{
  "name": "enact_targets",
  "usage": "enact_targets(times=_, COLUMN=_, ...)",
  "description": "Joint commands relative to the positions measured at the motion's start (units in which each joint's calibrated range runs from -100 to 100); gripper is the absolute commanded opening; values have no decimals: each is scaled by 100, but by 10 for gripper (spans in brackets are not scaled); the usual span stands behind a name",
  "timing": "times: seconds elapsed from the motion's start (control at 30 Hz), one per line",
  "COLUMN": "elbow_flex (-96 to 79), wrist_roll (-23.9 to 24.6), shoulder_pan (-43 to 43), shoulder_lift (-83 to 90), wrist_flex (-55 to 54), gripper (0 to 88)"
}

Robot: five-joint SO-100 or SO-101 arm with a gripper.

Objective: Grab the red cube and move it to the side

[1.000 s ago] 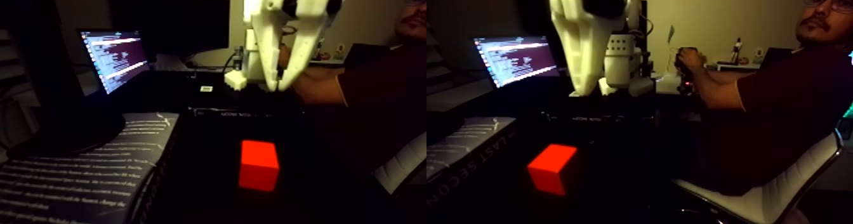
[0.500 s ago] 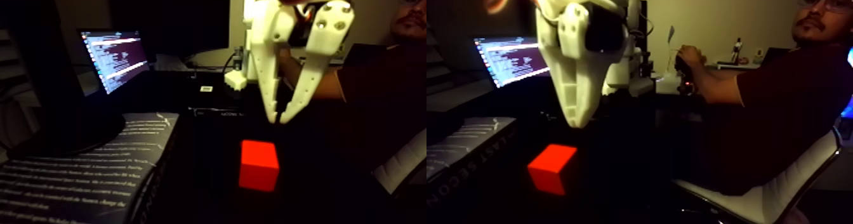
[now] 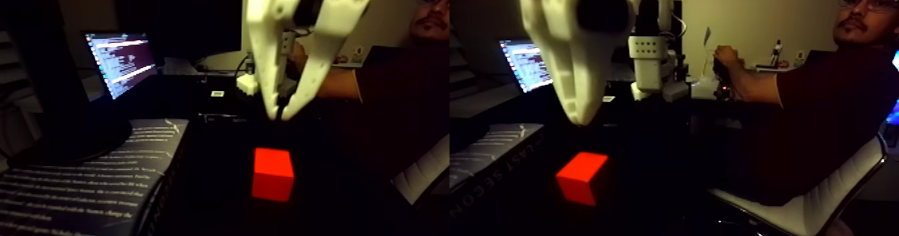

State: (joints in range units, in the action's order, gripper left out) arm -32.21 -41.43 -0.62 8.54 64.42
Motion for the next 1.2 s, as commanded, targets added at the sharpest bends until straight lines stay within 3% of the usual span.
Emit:
enact_targets(times=0.0, elbow_flex=224, wrist_roll=-25, shoulder_pan=-138, shoulder_lift=-274, wrist_flex=-226, gripper=27)
enact_targets(times=0.23, elbow_flex=224, wrist_roll=-9, shoulder_pan=-205, shoulder_lift=-518, wrist_flex=-395, gripper=29)
enact_targets(times=0.53, elbow_flex=559, wrist_roll=13, shoulder_pan=-205, shoulder_lift=-610, wrist_flex=-251, gripper=96)
enact_targets(times=0.8, elbow_flex=868, wrist_roll=-160, shoulder_pan=-221, shoulder_lift=-846, wrist_flex=272, gripper=252)
enact_targets(times=1.17, elbow_flex=850, wrist_roll=-257, shoulder_pan=-288, shoulder_lift=-1014, wrist_flex=238, gripper=342)
